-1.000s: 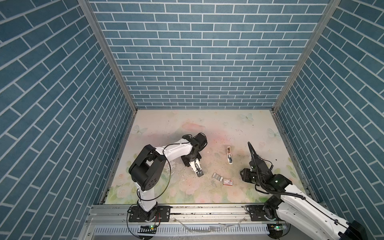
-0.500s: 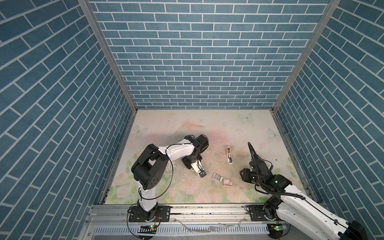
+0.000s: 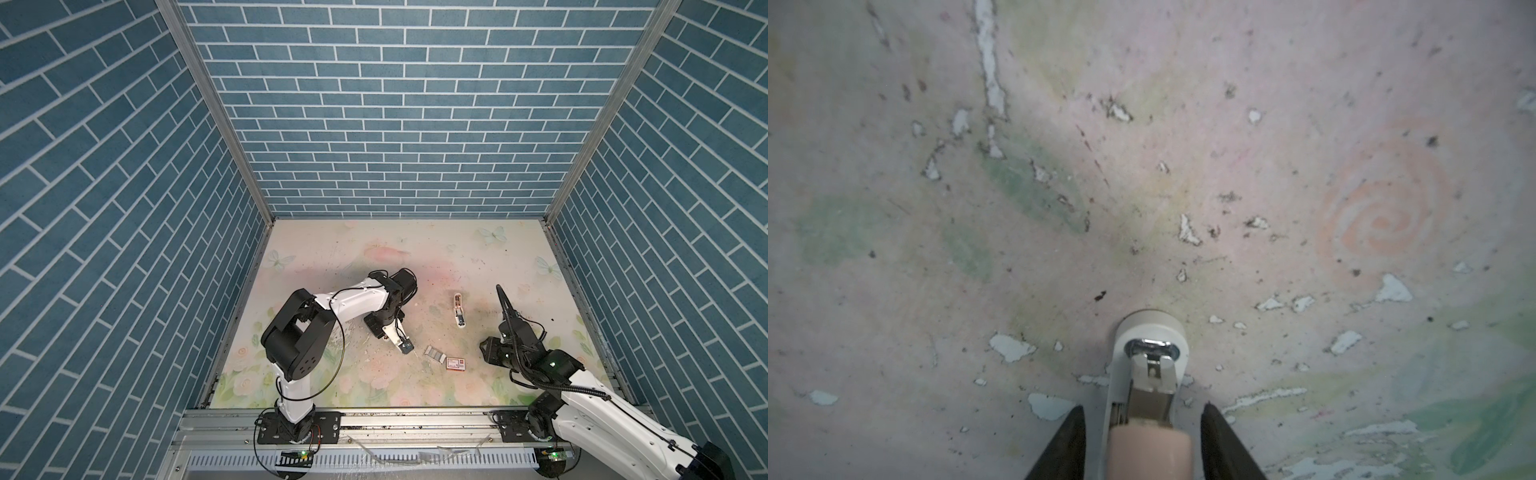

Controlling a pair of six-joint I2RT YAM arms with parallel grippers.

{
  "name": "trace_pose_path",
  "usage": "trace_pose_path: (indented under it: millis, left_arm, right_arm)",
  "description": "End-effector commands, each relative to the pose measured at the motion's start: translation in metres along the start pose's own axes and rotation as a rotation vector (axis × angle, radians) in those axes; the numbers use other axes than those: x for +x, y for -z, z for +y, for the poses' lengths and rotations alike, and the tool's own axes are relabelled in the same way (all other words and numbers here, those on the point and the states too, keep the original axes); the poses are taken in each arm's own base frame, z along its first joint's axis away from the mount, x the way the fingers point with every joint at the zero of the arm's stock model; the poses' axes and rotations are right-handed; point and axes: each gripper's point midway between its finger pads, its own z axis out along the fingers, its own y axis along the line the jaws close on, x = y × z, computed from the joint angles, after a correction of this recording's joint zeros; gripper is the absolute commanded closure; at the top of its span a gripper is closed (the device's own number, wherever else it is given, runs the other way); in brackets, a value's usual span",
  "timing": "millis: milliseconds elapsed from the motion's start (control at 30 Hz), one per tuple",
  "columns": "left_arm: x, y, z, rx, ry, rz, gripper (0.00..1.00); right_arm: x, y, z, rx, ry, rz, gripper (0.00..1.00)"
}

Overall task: Load the staples into the stapler
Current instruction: 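Close the left gripper on the smaller pink stapler's end and lift, then carry the smaller stapler with the left gripper toward the right gripper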

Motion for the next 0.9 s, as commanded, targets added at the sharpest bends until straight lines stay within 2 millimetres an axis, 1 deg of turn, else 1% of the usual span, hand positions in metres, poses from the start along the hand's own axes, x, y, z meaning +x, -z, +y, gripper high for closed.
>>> trace_pose_path:
  millis: [0, 100, 167, 267, 400, 567, 667, 733, 867]
  left_arm:
    - [-0.005, 0.01, -0.003, -0.006, -0.001, -0.016, 0.54]
    - [-0.005, 0.008, -0.003, -0.004, -0.002, -0.014, 0.56]
    - [-0.006, 0.008, -0.004, -0.001, 0.0, -0.014, 0.61]
    - [-0.006, 0.006, -0.006, 0.005, 0.002, -0.012, 0.62]
    - [-0.006, 0.005, -0.007, 0.004, 0.005, -0.01, 0.71]
    - [-0.005, 0.01, -0.004, -0.006, 0.018, -0.008, 0.81]
    - [-0.004, 0.017, 0.001, -0.014, 0.056, -0.011, 0.87]
    - [-0.003, 0.025, 0.009, -0.039, 0.112, -0.011, 0.89]
    - [-0.005, 0.053, 0.023, -0.085, 0.263, -0.057, 0.91]
  right_arm:
    - [0.004, -0.004, -0.005, 0.012, -0.034, 0.003, 0.6]
    - [0.004, -0.003, -0.004, 0.011, -0.035, 0.003, 0.6]
    - [0.004, -0.003, -0.004, 0.008, -0.034, 0.003, 0.6]
    - [0.004, -0.003, -0.004, 0.008, -0.035, 0.004, 0.61]
    - [0.002, -0.002, -0.003, 0.006, -0.032, -0.001, 0.61]
    - [-0.001, 0.0, 0.0, 0.001, -0.025, -0.005, 0.62]
    - [-0.004, 0.003, 0.005, -0.015, -0.016, -0.007, 0.62]
    - [-0.008, 0.007, 0.011, -0.03, -0.007, -0.008, 0.63]
    - [-0.018, 0.019, 0.026, -0.08, 0.016, -0.02, 0.63]
